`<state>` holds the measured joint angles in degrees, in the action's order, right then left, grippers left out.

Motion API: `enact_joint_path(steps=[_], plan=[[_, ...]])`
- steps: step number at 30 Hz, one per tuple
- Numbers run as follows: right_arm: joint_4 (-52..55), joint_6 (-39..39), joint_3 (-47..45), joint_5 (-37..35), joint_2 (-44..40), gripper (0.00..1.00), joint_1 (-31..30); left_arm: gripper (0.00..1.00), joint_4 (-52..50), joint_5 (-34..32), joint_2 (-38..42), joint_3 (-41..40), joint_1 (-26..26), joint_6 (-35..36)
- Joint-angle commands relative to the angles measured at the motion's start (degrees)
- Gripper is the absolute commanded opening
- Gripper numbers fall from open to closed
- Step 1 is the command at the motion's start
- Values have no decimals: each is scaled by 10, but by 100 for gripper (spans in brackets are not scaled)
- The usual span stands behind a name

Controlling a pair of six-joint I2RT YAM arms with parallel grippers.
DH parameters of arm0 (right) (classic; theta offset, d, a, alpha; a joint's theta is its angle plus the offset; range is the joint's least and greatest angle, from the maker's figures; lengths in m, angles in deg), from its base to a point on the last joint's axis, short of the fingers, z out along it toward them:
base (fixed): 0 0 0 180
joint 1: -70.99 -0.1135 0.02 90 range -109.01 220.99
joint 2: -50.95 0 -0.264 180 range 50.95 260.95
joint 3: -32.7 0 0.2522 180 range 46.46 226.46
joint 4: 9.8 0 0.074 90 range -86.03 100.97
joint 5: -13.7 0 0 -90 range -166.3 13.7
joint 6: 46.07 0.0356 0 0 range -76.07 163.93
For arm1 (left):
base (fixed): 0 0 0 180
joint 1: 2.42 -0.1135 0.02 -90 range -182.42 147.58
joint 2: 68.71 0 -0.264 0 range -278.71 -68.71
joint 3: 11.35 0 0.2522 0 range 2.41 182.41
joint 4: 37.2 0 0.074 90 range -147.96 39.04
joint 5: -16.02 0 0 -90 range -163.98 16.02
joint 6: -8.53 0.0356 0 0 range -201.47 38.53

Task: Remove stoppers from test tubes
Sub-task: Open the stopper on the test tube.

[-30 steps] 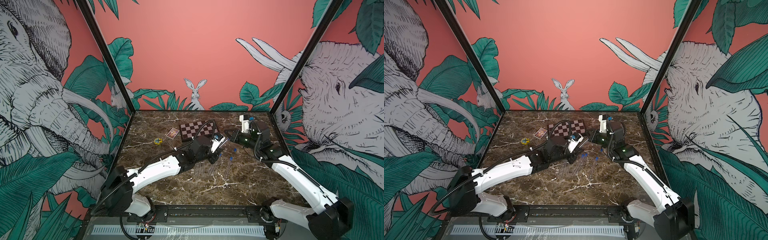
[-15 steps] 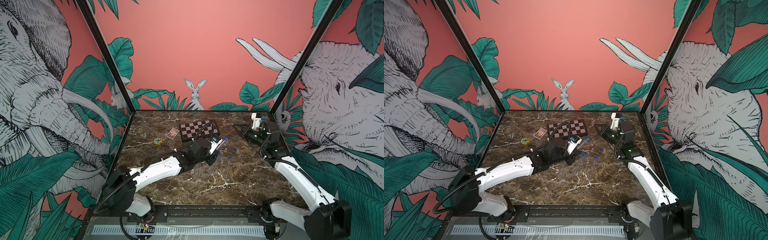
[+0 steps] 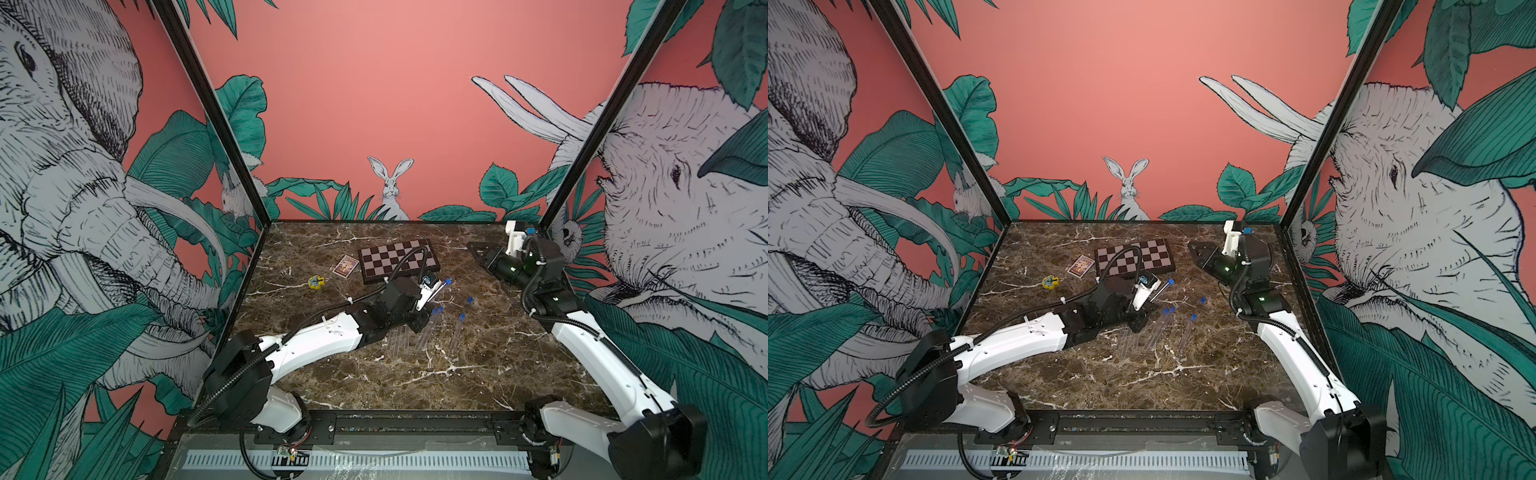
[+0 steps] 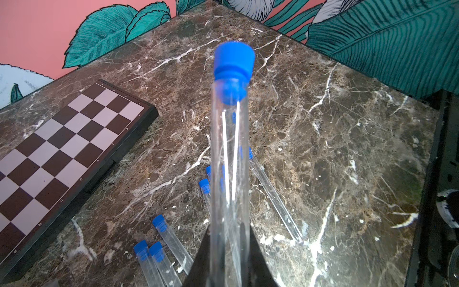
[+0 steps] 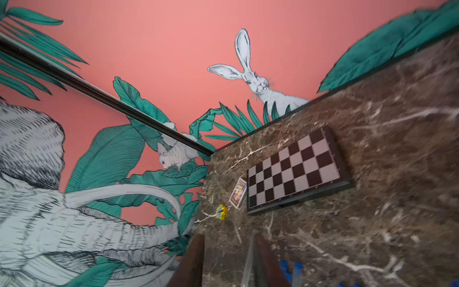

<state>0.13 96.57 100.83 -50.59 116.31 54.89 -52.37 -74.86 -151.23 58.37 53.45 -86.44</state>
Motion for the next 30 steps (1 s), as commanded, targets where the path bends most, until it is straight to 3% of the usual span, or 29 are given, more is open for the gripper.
enact_joint_path(steps=[1,6,21,30], plan=[[-14,8,0,15,18,43,-32,0,10,5,24,10,-1,-8],[-10,6,-1,-5,29,50,-63,0,16,5,26,16,-1,-8],[-16,19,-20,-22,44,50,-91,0,28,-3,36,27,-1,-7],[-58,40,-26,-11,56,35,-102,0,27,-7,35,29,-1,-5]])
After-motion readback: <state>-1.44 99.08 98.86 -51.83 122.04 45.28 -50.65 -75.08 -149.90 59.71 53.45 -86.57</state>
